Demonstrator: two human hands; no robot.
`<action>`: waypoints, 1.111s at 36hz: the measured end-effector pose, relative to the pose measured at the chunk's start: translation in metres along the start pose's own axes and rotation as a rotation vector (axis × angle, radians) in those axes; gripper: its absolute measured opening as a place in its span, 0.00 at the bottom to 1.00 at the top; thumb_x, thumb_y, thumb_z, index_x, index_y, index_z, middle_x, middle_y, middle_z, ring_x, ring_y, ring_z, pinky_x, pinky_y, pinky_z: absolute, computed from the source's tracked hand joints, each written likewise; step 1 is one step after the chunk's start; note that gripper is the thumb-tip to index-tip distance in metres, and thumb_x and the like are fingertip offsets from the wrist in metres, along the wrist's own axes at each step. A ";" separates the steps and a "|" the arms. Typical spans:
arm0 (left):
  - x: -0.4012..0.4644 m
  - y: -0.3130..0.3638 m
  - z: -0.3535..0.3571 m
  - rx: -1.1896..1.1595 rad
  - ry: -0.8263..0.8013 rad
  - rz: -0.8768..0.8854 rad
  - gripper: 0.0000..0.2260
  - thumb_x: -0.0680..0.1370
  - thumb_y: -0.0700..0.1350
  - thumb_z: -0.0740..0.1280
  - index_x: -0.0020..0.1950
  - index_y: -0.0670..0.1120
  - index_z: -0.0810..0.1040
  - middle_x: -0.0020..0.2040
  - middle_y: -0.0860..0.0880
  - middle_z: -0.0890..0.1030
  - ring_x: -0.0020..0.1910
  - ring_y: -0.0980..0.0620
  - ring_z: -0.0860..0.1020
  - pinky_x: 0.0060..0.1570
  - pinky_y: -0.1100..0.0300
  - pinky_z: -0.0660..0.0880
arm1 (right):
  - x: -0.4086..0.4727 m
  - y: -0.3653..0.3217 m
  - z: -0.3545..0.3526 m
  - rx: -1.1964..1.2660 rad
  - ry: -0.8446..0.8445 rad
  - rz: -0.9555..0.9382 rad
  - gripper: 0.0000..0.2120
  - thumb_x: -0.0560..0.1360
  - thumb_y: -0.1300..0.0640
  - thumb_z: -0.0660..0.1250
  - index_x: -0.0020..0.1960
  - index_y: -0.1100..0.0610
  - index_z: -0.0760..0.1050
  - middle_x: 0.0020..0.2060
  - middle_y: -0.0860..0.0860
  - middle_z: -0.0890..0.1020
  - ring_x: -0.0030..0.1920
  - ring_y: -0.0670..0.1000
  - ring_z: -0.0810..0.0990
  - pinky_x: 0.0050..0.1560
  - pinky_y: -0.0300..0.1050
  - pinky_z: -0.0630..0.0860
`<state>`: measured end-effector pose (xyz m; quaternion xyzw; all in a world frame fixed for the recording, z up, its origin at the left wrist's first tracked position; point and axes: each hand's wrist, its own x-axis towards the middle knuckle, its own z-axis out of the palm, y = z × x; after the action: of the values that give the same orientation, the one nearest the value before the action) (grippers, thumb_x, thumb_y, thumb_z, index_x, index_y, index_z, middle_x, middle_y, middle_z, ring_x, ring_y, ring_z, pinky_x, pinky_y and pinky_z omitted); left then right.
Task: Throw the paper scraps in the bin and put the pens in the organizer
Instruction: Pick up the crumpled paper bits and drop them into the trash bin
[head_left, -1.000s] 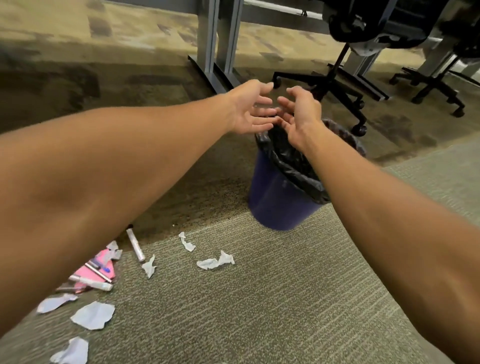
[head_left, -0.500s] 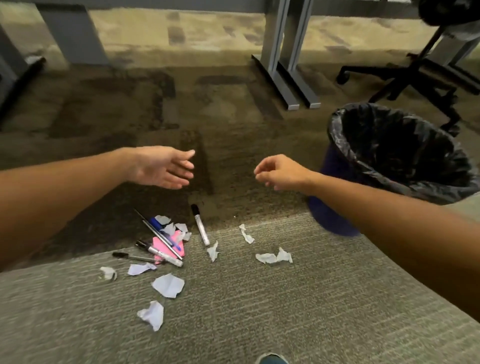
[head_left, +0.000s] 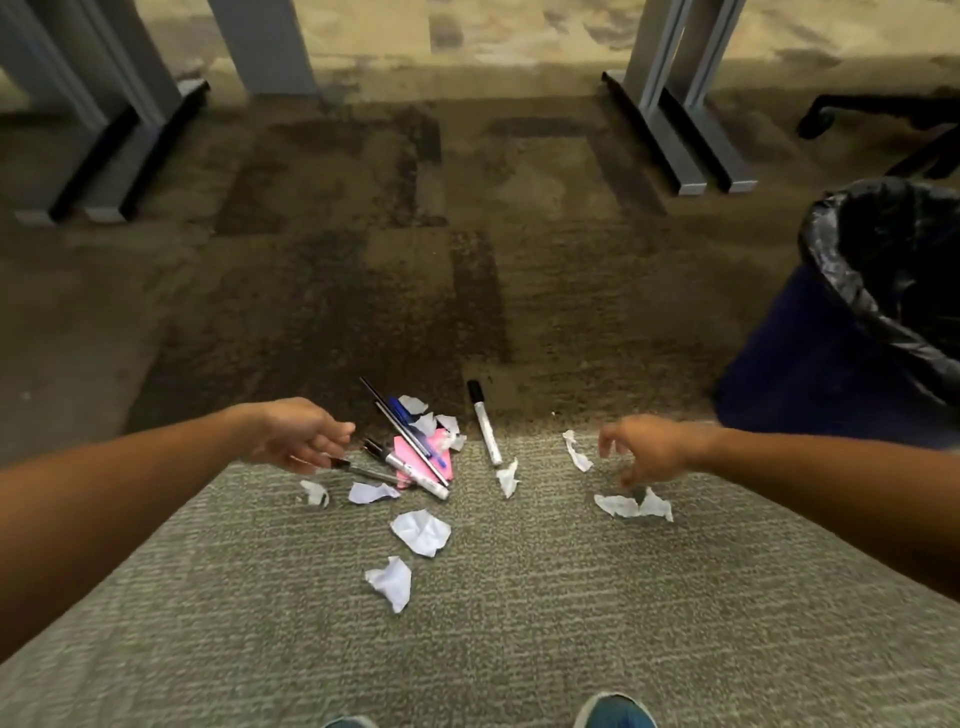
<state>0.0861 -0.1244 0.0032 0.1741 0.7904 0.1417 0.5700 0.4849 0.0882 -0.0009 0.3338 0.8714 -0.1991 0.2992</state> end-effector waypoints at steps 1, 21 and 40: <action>0.001 -0.005 -0.002 0.025 0.012 0.000 0.11 0.78 0.49 0.69 0.54 0.42 0.80 0.45 0.47 0.85 0.38 0.52 0.81 0.35 0.61 0.78 | 0.001 0.001 0.005 -0.026 -0.004 0.003 0.26 0.72 0.48 0.75 0.67 0.50 0.71 0.62 0.52 0.76 0.60 0.53 0.76 0.53 0.43 0.72; 0.031 -0.045 0.020 0.434 0.085 0.069 0.10 0.69 0.40 0.79 0.44 0.44 0.80 0.34 0.49 0.80 0.30 0.56 0.76 0.30 0.64 0.77 | 0.019 0.013 0.060 -0.131 0.034 -0.138 0.08 0.76 0.52 0.69 0.55 0.49 0.75 0.51 0.47 0.69 0.48 0.48 0.74 0.41 0.36 0.69; 0.012 -0.005 0.004 0.033 0.093 0.236 0.14 0.79 0.27 0.54 0.54 0.40 0.75 0.39 0.42 0.75 0.34 0.50 0.76 0.32 0.61 0.81 | 0.017 -0.017 -0.006 0.466 -0.103 -0.124 0.15 0.76 0.74 0.56 0.44 0.59 0.75 0.43 0.54 0.79 0.41 0.50 0.78 0.46 0.47 0.81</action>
<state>0.0862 -0.1238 -0.0106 0.2684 0.7923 0.2026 0.5091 0.4603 0.0877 -0.0051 0.3289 0.8045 -0.4294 0.2456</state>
